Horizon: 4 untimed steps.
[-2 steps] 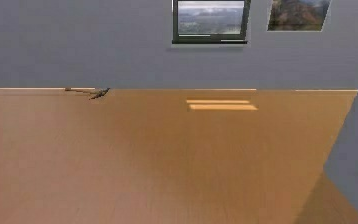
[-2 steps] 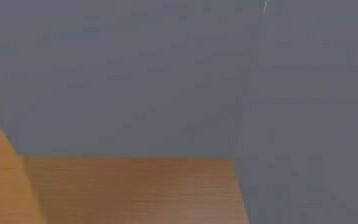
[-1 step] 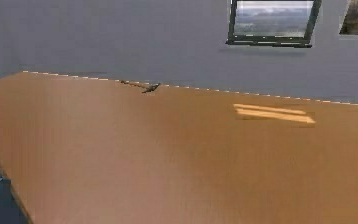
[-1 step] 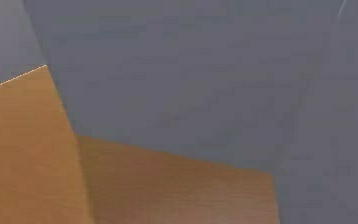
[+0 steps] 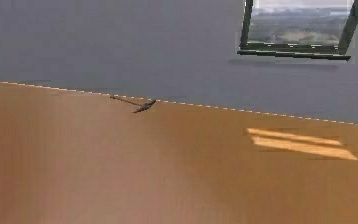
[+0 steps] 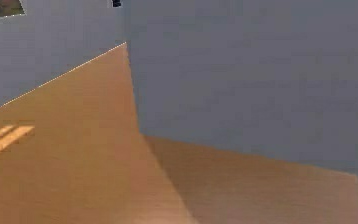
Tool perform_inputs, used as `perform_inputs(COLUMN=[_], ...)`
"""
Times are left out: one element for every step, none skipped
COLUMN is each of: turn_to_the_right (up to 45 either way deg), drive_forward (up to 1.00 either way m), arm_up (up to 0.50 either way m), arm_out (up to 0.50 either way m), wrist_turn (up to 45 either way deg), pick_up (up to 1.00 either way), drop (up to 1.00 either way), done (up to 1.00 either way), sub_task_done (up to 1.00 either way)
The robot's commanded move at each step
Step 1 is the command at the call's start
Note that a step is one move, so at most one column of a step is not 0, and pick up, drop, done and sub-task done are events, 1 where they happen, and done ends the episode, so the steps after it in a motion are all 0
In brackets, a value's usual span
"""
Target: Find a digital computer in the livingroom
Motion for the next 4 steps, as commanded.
perform_inputs(turn_to_the_right=[-45.0,-9.0,0.0,0.0], drive_forward=[0.00,0.00,1.00,1.00], arm_up=[0.00,0.00,0.00,0.00], arm_out=[0.00,0.00,0.00,0.00], wrist_turn=[0.0,0.0,0.0,0.0], pick_up=[0.00,0.00,0.00,0.00], drop=[0.00,0.00,0.00,0.00], done=[0.00,0.00,0.00,0.00], sub_task_done=[0.00,0.00,0.00,0.00])
